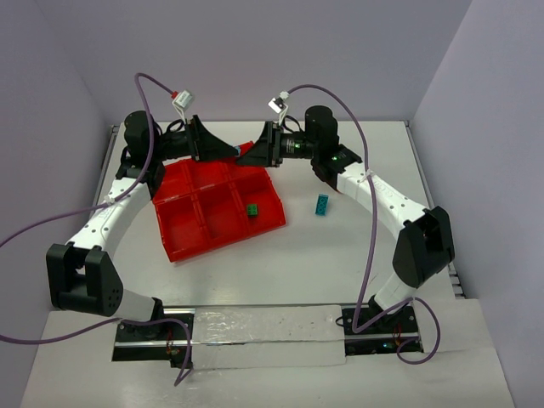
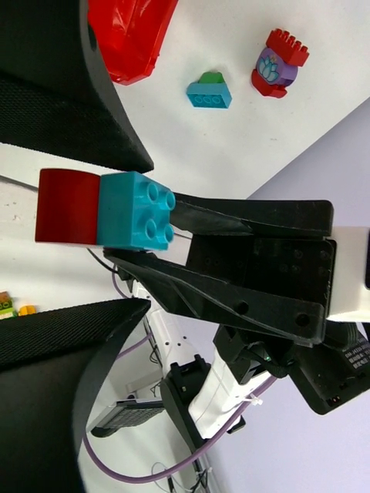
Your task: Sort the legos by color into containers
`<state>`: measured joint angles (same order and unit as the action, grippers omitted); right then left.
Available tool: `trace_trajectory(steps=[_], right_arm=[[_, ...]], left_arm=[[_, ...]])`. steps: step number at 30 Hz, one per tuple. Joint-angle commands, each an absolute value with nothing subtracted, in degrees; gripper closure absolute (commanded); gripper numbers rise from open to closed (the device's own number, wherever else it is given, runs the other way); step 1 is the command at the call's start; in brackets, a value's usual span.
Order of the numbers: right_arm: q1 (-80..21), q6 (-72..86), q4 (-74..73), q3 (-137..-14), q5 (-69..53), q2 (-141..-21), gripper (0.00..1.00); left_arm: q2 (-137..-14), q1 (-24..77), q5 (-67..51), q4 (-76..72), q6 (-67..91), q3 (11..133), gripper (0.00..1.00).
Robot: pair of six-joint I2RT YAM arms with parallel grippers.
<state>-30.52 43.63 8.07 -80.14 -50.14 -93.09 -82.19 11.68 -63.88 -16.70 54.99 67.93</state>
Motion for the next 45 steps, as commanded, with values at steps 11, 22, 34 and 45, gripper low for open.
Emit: trace_trajectory(steps=[11,22,34,45], right_arm=[[-30.8,38.2,2.6,-79.2,-49.2,-89.8,1.0],[-31.3,29.4,-8.2,-82.5,-46.0,-89.4,1.0],[-32.5,21.7,-17.1,-83.7,-40.8,-89.1,1.0],[-28.2,17.2,-31.4,-80.5,-17.0,-79.4,1.0]], left_arm=[[-81.5,11.5,-63.2,-12.9,50.8,71.8,0.81],[-83.1,11.6,-61.4,-9.8,51.0,73.3,1.0],[-83.6,11.3,-58.9,-6.2,48.9,75.4,1.0],[-89.2,9.8,-30.0,28.7,33.2,90.7,1.0]])
